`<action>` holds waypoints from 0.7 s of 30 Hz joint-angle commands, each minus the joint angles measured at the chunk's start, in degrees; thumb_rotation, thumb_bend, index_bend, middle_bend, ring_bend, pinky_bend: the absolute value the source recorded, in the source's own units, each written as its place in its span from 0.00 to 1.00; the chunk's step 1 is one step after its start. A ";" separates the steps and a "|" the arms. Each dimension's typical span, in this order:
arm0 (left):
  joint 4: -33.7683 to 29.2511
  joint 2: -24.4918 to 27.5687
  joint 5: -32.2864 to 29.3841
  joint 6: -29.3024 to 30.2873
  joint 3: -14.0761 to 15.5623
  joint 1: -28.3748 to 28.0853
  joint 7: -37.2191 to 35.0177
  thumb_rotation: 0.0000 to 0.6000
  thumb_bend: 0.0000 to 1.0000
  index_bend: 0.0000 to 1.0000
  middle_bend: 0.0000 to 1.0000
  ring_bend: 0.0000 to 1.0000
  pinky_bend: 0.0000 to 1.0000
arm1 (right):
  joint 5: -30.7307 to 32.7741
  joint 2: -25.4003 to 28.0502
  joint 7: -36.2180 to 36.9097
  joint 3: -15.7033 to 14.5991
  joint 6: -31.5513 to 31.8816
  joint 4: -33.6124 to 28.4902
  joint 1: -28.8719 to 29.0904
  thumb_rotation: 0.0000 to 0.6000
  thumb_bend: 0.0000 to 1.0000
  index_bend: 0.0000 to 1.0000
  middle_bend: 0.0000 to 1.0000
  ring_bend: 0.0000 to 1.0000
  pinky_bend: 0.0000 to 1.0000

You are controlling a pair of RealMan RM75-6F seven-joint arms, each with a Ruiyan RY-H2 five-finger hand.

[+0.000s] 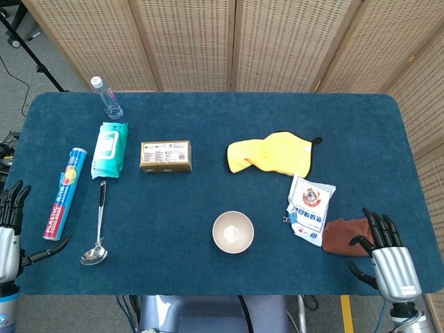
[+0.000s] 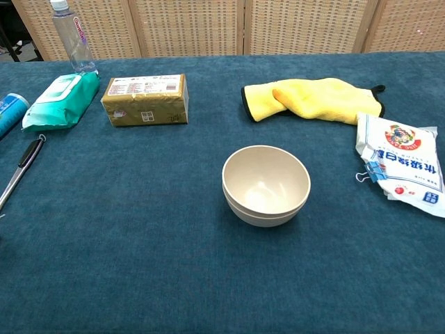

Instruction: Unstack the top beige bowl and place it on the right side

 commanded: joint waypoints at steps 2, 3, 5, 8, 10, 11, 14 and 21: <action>-0.07 0.07 -0.07 -0.01 0.00 0.03 -0.10 0.54 0.10 0.00 0.00 0.00 0.00 | -0.05 -1.67 -0.61 -0.79 -2.08 0.38 0.62 1.00 0.32 0.45 0.00 0.00 0.00; -0.07 0.08 -0.09 -0.04 0.00 0.03 -0.14 0.54 0.10 0.00 0.00 0.00 0.00 | -0.03 -1.94 -0.66 -0.87 -2.34 0.43 0.70 1.00 0.33 0.45 0.00 0.00 0.00; -0.08 0.12 -0.15 -0.11 -0.03 -0.01 -0.23 0.54 0.10 0.00 0.00 0.00 0.00 | 0.09 -2.78 -0.82 -1.00 -3.05 0.56 0.95 1.00 0.35 0.46 0.00 0.00 0.00; -0.09 0.15 -0.14 -0.09 -0.04 0.00 -0.30 0.54 0.10 0.00 0.00 0.00 0.00 | 0.32 -3.85 -1.14 -1.17 -3.99 0.73 1.28 1.00 0.39 0.46 0.00 0.00 0.00; -0.10 0.20 -0.21 0.02 -0.10 0.05 -0.41 0.54 0.10 0.00 0.00 0.00 0.00 | 0.58 -4.97 -1.60 -1.20 -4.97 0.91 1.70 1.00 0.41 0.47 0.00 0.00 0.00; -0.13 0.25 -0.27 0.08 -0.15 0.07 -0.51 0.54 0.10 0.00 0.00 0.00 0.00 | 0.66 -5.41 -1.81 -1.17 -5.37 0.99 1.91 1.00 0.41 0.47 0.00 0.00 0.00; -0.31 0.55 -0.57 0.42 -0.43 0.22 -1.04 0.54 0.10 0.00 0.00 0.00 0.00 | 0.79 -6.91 -3.04 -0.60 -6.67 0.82 2.97 1.00 0.41 0.47 0.00 0.00 0.00; -0.49 1.00 -0.99 0.52 -0.68 0.31 -1.86 0.54 0.10 0.00 0.00 0.00 0.00 | 2.41 -8.05 -6.50 1.08 -8.86 -1.18 4.87 1.00 0.41 0.47 0.00 0.00 0.00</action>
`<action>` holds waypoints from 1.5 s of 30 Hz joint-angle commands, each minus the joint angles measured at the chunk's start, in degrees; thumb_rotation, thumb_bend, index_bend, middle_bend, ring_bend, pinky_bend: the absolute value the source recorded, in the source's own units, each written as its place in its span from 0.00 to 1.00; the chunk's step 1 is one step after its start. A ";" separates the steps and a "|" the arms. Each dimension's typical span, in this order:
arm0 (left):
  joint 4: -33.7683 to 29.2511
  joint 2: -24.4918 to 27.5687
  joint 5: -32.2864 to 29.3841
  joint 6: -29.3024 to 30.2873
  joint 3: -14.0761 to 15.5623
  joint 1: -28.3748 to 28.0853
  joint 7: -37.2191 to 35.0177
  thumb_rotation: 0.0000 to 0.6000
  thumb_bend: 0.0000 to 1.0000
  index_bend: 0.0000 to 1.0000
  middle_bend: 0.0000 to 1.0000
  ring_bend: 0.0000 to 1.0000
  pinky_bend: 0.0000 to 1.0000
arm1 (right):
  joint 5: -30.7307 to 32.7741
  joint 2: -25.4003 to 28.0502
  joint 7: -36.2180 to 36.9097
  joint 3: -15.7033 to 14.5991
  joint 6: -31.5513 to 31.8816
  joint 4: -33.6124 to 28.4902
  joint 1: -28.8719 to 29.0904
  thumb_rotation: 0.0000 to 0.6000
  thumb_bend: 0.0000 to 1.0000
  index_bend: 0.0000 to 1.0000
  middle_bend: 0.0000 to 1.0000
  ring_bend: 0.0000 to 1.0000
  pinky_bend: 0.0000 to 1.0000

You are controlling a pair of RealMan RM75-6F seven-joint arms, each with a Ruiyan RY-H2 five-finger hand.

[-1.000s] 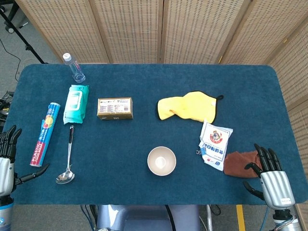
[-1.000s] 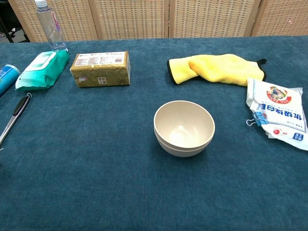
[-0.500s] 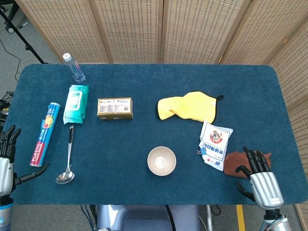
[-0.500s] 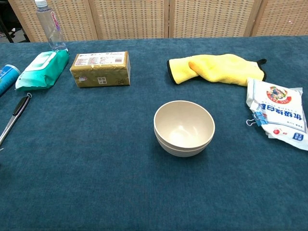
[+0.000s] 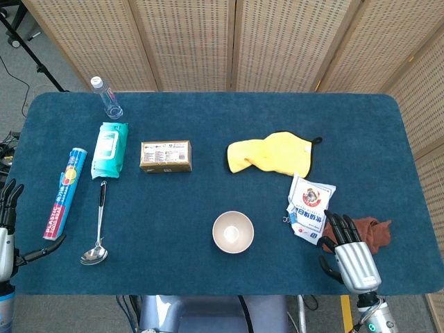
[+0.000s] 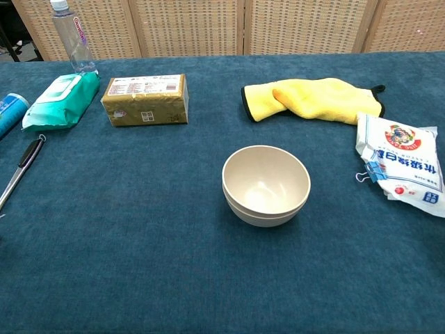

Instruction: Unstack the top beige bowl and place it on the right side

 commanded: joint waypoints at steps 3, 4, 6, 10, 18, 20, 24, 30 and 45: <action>-0.31 0.46 -0.46 0.40 -0.43 0.17 -0.77 0.54 0.10 0.00 0.00 0.00 0.00 | 1.38 -1.23 -2.30 0.74 -2.12 -1.56 1.42 1.00 0.41 0.47 0.00 0.00 0.00; -0.37 0.57 -0.54 0.48 -0.49 0.21 -0.92 0.54 0.10 0.00 0.00 0.00 0.00 | 1.57 -1.46 -2.66 0.80 -2.32 -1.72 1.56 1.00 0.41 0.47 0.00 0.00 0.00; -0.44 0.74 -0.74 0.66 -0.63 0.32 -1.20 0.54 0.10 0.00 0.00 0.00 0.00 | 1.65 -1.90 -3.28 0.79 -2.62 -2.03 1.81 1.00 0.41 0.47 0.00 0.00 0.00; -0.45 1.10 -1.46 0.72 -0.93 0.48 -1.91 0.54 0.10 0.00 0.00 0.00 0.00 | 1.40 -2.85 -4.83 0.53 -3.08 -2.66 2.18 1.00 0.41 0.47 0.00 0.00 0.00; -0.96 2.92 -3.56 -0.14 -1.53 0.71 -5.65 0.54 0.10 0.00 0.00 0.00 0.00 | 1.40 -4.92 -7.66 -0.39 -3.05 -4.23 2.01 1.00 0.44 0.47 0.00 0.00 0.00; -1.81 3.75 -3.04 0.46 -1.48 1.05 -7.01 0.54 0.10 0.00 0.00 0.00 0.00 | 2.54 -4.96 -7.94 -0.11 -2.93 -4.00 1.85 1.00 0.44 0.47 0.00 0.00 0.00; -3.86 5.74 -1.81 0.80 -0.76 1.60 -9.65 0.54 0.10 0.00 0.00 0.00 0.00 | 3.53 -5.23 -8.16 0.17 -3.18 -3.71 2.02 1.00 0.44 0.47 0.00 0.00 0.00; -6.70 9.45 -1.08 2.49 -0.26 3.13 -11.23 0.54 0.10 0.00 0.00 0.00 0.00 | 3.83 -6.44 -8.63 0.02 -4.28 -3.06 2.84 1.00 0.44 0.47 0.00 0.00 0.00; -7.50 23.94 -2.86 -0.39 -2.53 1.99 -15.68 0.54 0.10 0.00 0.00 0.00 0.00 | 6.25 -11.28 -8.86 -0.05 -7.30 0.51 4.67 1.00 0.44 0.47 0.00 0.00 0.00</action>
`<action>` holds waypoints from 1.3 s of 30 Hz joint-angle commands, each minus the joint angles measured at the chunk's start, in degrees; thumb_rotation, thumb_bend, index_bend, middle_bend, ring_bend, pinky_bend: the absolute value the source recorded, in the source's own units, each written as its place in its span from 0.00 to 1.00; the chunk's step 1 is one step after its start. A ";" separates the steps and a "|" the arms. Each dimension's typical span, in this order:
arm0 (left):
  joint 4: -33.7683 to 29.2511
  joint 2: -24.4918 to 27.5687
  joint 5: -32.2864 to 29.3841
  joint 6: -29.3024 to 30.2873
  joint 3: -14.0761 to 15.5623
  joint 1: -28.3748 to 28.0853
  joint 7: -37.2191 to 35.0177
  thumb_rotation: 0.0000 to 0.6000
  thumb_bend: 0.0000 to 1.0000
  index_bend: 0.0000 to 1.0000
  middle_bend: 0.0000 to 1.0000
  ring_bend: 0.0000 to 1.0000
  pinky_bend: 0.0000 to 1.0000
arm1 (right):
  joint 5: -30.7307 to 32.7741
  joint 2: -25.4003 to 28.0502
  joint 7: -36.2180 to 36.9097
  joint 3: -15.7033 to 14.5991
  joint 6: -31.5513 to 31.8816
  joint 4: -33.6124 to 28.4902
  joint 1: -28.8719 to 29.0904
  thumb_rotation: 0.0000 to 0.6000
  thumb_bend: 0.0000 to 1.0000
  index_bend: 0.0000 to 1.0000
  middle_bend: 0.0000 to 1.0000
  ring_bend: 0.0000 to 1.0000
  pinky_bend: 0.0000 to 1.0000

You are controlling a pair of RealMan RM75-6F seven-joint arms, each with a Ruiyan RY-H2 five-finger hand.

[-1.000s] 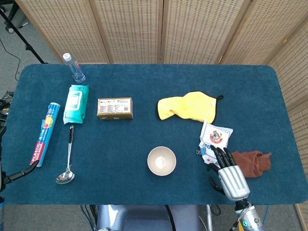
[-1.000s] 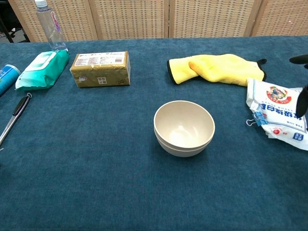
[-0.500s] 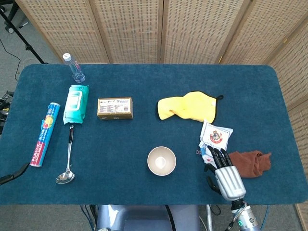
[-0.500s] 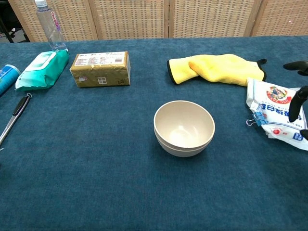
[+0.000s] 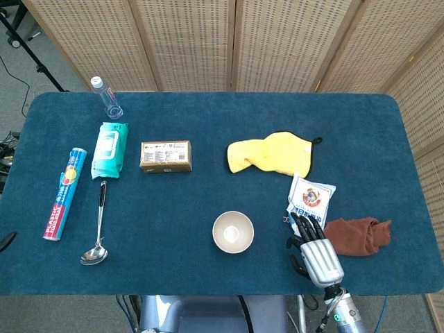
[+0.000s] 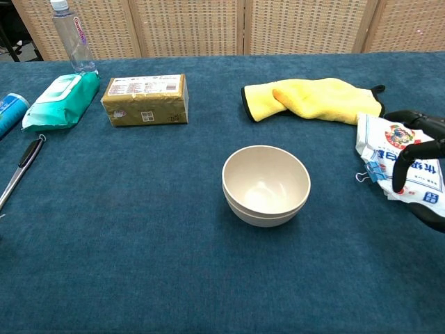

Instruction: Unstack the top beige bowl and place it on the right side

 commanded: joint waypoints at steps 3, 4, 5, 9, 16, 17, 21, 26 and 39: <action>-2.22 5.64 0.34 -0.79 -1.10 -0.72 -1.25 0.54 0.10 0.00 0.00 0.00 0.00 | 1.35 -2.17 -1.07 0.08 -1.63 1.33 0.94 1.00 0.44 0.47 0.00 0.00 0.00; -2.51 6.04 0.34 -0.91 -1.09 -0.75 -1.56 0.54 0.10 0.00 0.00 0.00 0.00 | 1.64 -2.41 -1.38 0.16 -1.93 1.43 1.10 1.00 0.44 0.47 0.00 0.00 0.00; -2.87 6.58 0.29 -1.07 -1.09 -0.80 -1.86 0.54 0.10 0.00 0.00 0.00 0.00 | 2.11 -2.77 -1.86 0.29 -2.37 1.54 1.34 1.00 0.44 0.47 0.00 0.00 0.00; -3.98 8.07 0.24 -1.29 -1.30 -1.10 -1.83 0.54 0.10 0.00 0.00 0.00 0.00 | 3.41 -4.30 -4.27 1.31 -3.57 1.12 2.57 1.00 0.44 0.47 0.00 0.00 0.00; -5.14 9.24 0.56 -0.45 -1.30 -0.87 -1.81 0.54 0.10 0.00 0.00 0.00 0.00 | 3.61 -5.42 -7.21 2.38 -3.69 -0.64 3.89 1.00 0.44 0.47 0.00 0.00 0.00; -5.50 9.52 0.91 -0.03 -1.15 -0.64 -1.91 0.54 0.10 0.00 0.00 0.00 0.00 | 3.24 -5.72 -8.40 2.57 -3.93 -1.49 4.44 1.00 0.44 0.47 0.00 0.00 0.00; -6.18 10.21 1.17 0.68 -0.94 -0.25 -2.28 0.54 0.10 0.00 0.00 0.00 0.00 | 3.84 -6.20 -10.16 2.60 -3.93 -2.95 4.83 1.00 0.44 0.47 0.00 0.00 0.00; -6.67 11.02 1.34 1.31 -0.92 -0.04 -2.51 0.54 0.10 0.00 0.00 0.00 0.00 | 4.32 -7.11 -10.12 2.57 -3.88 -2.82 5.17 1.00 0.44 0.47 0.00 0.00 0.00; -8.24 14.06 2.62 3.82 -0.66 0.87 -3.09 0.54 0.10 0.00 0.00 0.00 0.00 | 7.28 -12.57 -10.09 4.34 -5.54 1.31 8.09 1.00 0.44 0.47 0.00 0.00 0.00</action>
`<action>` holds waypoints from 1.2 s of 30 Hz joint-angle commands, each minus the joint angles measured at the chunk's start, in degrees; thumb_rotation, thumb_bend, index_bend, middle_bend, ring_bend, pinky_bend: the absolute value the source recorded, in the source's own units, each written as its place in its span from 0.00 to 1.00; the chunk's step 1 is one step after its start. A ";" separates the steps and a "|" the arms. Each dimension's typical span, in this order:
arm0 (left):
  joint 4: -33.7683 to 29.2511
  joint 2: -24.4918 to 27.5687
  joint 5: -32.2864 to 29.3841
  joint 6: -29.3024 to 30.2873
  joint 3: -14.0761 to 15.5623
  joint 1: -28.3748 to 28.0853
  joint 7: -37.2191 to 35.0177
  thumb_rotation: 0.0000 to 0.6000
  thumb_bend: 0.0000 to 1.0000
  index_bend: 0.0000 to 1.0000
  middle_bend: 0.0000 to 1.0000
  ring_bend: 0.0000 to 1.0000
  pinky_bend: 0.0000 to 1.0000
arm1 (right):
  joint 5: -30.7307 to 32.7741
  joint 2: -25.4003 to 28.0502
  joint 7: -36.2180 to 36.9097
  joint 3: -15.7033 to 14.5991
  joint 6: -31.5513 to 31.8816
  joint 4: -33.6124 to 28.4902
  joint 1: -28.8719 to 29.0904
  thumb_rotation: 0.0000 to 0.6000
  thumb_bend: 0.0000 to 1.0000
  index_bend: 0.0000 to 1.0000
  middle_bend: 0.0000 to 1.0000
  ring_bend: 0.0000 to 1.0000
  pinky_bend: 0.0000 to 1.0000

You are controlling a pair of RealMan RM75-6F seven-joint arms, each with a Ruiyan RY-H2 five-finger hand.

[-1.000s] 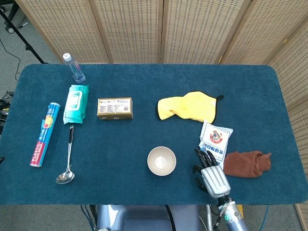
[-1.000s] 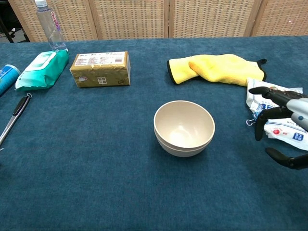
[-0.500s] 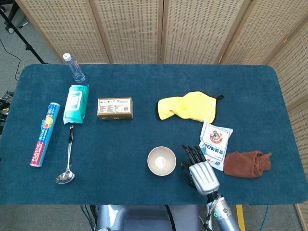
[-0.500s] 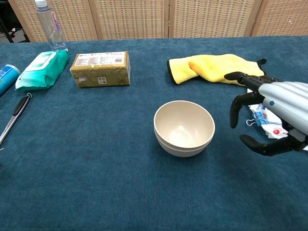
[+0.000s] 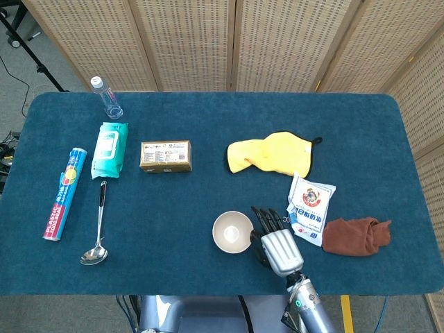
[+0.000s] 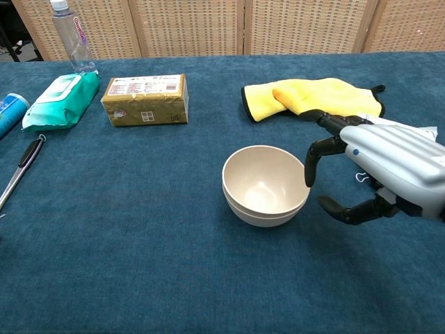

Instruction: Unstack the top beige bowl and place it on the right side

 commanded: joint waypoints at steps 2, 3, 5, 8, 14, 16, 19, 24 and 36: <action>-0.17 0.37 0.13 0.36 0.09 0.12 -0.14 0.54 0.10 0.00 0.00 0.00 0.00 | 0.84 -1.23 -0.25 0.47 -0.40 1.03 0.82 1.00 0.44 0.47 0.00 0.00 0.00; -0.22 0.49 0.16 0.46 0.10 0.14 -0.16 0.54 0.10 0.00 0.00 0.00 0.00 | 1.03 -1.47 -0.34 0.58 -0.44 1.24 0.99 1.00 0.44 0.47 0.00 0.00 0.00; -0.26 0.62 0.18 0.60 0.13 0.15 -0.24 0.54 0.10 0.00 0.00 0.00 0.00 | 1.36 -1.79 -0.54 0.70 -0.41 1.50 1.22 1.00 0.44 0.47 0.00 0.00 0.00; -0.35 0.72 0.27 0.79 0.23 0.19 -0.31 0.54 0.10 0.00 0.00 0.00 0.00 | 1.72 -2.00 -0.72 0.67 -0.22 1.64 1.42 1.00 0.44 0.47 0.00 0.00 0.00; -0.48 0.63 0.58 0.85 0.57 0.18 -0.20 0.54 0.10 0.00 0.00 0.00 0.00 | 2.24 -1.85 -1.11 0.32 0.64 1.47 1.39 1.00 0.44 0.47 0.00 0.00 0.00; -0.50 0.59 0.62 0.91 0.59 0.14 -0.05 0.54 0.10 0.00 0.00 0.00 0.00 | 2.31 -1.84 -1.10 0.21 0.81 1.43 1.44 1.00 0.44 0.47 0.00 0.00 0.00; -0.60 0.62 0.65 0.96 0.58 0.05 -0.05 0.54 0.10 0.00 0.00 0.00 0.00 | 2.53 -1.91 -1.10 0.10 0.97 1.40 1.50 1.00 0.44 0.47 0.00 0.00 0.00; -0.83 0.84 0.71 1.16 0.59 -0.01 0.16 0.54 0.10 0.00 0.00 0.00 0.00 | 2.83 -2.32 -0.94 -0.24 1.05 1.59 1.69 1.00 0.44 0.47 0.00 0.00 0.00; -0.97 1.44 0.58 1.65 0.70 0.03 -0.23 0.53 0.10 0.00 0.00 0.00 0.00 | 3.28 -4.13 -0.49 -0.94 1.33 2.52 2.08 1.00 0.44 0.47 0.00 0.00 0.00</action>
